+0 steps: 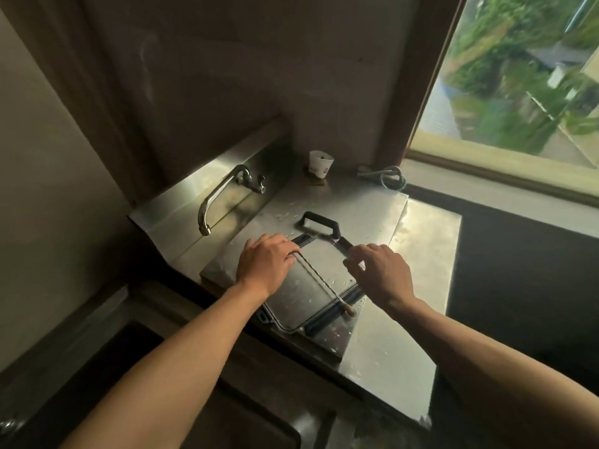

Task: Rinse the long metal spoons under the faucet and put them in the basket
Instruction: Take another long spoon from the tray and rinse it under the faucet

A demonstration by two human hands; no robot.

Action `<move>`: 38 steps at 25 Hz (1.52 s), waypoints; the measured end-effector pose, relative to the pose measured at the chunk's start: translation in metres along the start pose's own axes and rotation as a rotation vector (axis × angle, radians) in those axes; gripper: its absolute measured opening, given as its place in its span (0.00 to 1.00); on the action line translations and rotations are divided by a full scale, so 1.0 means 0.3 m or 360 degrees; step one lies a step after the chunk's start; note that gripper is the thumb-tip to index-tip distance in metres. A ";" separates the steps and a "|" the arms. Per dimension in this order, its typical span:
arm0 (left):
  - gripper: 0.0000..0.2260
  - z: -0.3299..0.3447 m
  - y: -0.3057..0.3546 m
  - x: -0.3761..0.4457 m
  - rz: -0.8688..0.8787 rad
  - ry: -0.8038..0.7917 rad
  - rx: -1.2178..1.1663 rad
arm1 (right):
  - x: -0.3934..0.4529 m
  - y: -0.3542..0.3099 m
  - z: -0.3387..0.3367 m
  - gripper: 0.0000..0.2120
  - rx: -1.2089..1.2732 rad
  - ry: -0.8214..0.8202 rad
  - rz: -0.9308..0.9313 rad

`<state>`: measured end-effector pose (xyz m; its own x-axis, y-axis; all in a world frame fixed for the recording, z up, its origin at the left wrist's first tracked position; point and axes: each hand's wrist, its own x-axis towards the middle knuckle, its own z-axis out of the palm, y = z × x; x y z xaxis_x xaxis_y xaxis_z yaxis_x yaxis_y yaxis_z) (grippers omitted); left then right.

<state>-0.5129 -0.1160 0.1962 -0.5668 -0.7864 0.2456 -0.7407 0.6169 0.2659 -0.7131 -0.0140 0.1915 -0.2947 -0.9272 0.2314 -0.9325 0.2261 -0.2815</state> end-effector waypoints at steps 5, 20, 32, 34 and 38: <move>0.11 0.253 0.022 0.102 0.0051 -0.0302 0.0062 | 0.069 -0.002 0.244 0.13 0.0134 -0.0327 0.0165; 0.09 0.312 -0.038 0.199 0.0388 -0.0284 0.0247 | 0.187 0.007 0.274 0.06 -0.0090 -0.0378 -0.0070; 0.05 -0.196 -0.400 -0.230 -0.0371 0.0118 0.0311 | 0.178 -0.643 0.164 0.11 -0.0085 -0.0193 -0.1112; 0.05 -0.265 -0.457 -0.357 -0.0531 0.0137 0.0306 | 0.124 -0.770 0.175 0.11 -0.0022 -0.0225 -0.1214; 0.08 -0.410 -0.540 -0.644 -0.0865 0.0191 0.0314 | -0.028 -1.026 0.192 0.10 0.0091 -0.0240 -0.1442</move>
<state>-0.2389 -0.0601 0.2205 -0.0507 -0.9720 0.2296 -0.9731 0.0998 0.2078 -0.4114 -0.0932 0.2226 0.5776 -0.7728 0.2629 -0.7808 -0.6170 -0.0985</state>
